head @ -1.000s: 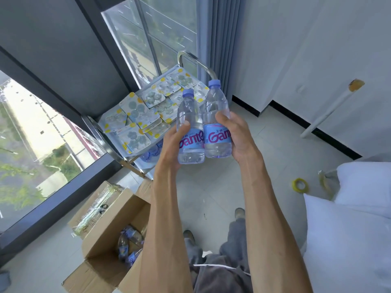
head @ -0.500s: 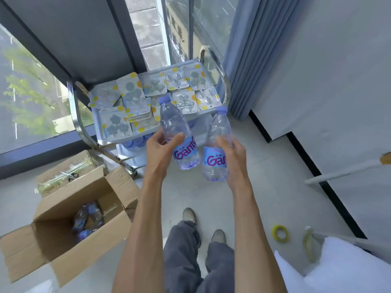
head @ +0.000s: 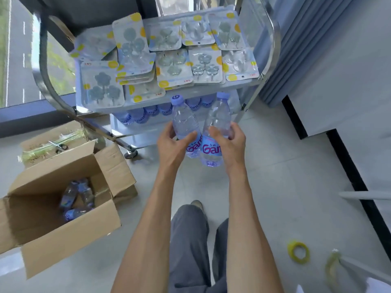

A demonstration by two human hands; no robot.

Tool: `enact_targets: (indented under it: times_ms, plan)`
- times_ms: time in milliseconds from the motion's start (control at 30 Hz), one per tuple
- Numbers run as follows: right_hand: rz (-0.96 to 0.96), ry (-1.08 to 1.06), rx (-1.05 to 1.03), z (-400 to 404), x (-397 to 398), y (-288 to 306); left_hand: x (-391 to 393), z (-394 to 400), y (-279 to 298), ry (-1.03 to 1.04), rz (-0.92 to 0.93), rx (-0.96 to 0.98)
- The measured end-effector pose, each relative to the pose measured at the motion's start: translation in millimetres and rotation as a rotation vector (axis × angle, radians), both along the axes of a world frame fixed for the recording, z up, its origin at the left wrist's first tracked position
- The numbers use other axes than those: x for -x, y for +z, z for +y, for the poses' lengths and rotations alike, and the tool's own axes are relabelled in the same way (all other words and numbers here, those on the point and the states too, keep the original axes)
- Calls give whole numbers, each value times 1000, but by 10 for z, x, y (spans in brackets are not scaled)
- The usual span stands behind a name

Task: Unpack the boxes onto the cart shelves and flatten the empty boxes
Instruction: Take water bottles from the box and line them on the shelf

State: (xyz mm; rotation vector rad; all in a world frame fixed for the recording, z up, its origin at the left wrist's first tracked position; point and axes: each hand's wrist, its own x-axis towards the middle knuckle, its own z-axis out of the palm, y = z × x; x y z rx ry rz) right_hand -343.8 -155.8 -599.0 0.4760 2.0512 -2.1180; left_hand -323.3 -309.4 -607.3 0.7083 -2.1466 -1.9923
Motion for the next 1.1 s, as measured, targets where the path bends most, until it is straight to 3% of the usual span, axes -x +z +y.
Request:
enact_targets:
  times_ms: [167,300,467,667,967,1100]
  plan:
    - [110,34,-12,78,169,-1040,273,163,-985,2,107,84]
    - [208,-15,-56,102,374,-1990,563,375,-1855,127,160,198]
    - [359,-100,-70,96,706,-2639,859,545,-2520,230,215,205]
    - [431,-146,-73,122,943,-2811,1025,578,-2628,335,247,218]
    - [425,-282,-250,154,1723,-2701,1469,630,-2481,332,237,347]
    - [440,-356,-216,122,2048,-2758,1685,647,-2498,320,221,356]
